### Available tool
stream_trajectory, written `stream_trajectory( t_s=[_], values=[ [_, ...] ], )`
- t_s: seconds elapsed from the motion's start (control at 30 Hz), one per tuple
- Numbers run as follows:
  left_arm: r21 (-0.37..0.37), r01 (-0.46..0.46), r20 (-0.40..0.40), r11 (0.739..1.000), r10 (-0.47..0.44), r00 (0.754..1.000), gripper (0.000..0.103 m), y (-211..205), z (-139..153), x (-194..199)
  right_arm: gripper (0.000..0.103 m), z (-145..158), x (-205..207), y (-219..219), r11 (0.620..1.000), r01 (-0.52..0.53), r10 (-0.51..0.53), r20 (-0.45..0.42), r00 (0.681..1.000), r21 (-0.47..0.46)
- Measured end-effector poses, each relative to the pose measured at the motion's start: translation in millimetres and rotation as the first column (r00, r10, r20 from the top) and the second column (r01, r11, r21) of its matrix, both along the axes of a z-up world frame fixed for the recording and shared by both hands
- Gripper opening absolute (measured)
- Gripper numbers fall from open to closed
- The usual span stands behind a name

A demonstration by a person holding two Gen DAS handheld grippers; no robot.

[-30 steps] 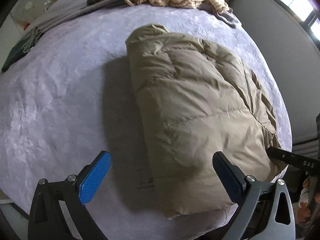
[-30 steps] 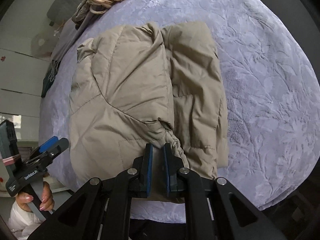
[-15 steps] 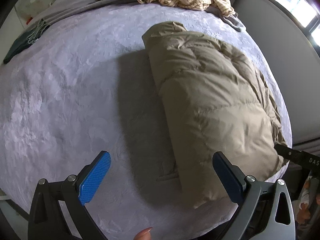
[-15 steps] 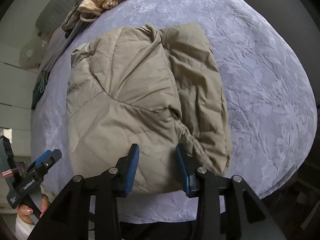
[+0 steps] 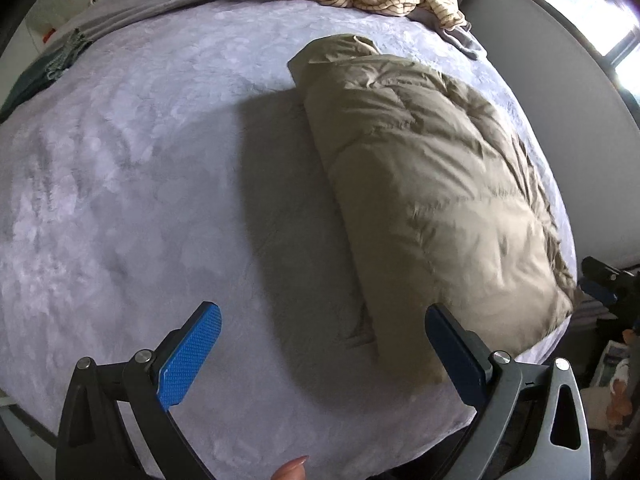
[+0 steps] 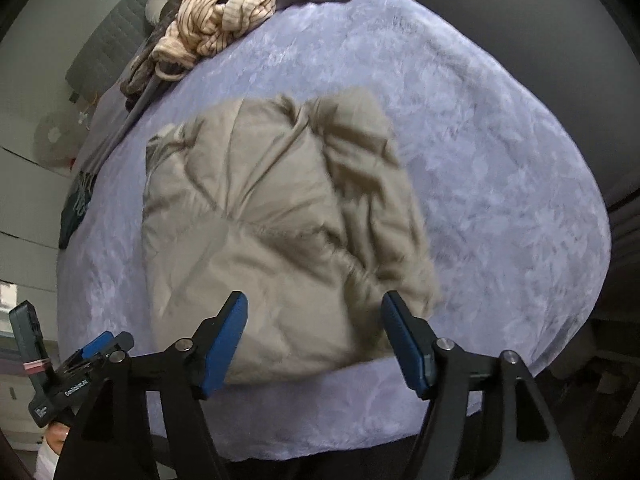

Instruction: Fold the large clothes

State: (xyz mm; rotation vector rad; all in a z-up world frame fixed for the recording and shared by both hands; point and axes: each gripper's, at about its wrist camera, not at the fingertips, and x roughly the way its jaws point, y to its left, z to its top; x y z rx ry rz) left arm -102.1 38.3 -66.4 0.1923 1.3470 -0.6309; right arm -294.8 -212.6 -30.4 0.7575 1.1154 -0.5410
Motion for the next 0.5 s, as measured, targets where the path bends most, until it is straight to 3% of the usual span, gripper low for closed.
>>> stream_trajectory(
  t_s=[0.17,0.3,0.33,0.37,0.5],
  values=[
    [-0.058,-0.049,-0.088,0.997,0.044,0.995,0.102,-22,-11,24,0.085,-3,6,-46,1.0,0.004,-0.004,0.014,1.0,0.02],
    [-0.132,-0.09,-0.209,0.987,0.061,0.976,0.102,-39,-26,46,0.088,-28,14,-86,0.991,0.002,-0.006,0.03,1.0,0.133],
    [-0.144,-0.096,-0.23,0.985,0.061,0.971,0.102,-42,-31,50,0.1,-37,18,-98,0.985,0.002,-0.008,0.035,0.999,0.172],
    [-0.154,-0.1,-0.247,0.983,0.06,0.967,0.102,-46,-36,55,0.102,-45,20,-106,0.98,0.002,-0.011,0.044,0.999,0.201],
    [-0.213,-0.117,-0.316,0.97,0.045,0.948,0.102,-54,-57,72,0.103,-82,31,-138,0.943,0.004,-0.036,0.089,0.995,0.332]
  ],
)
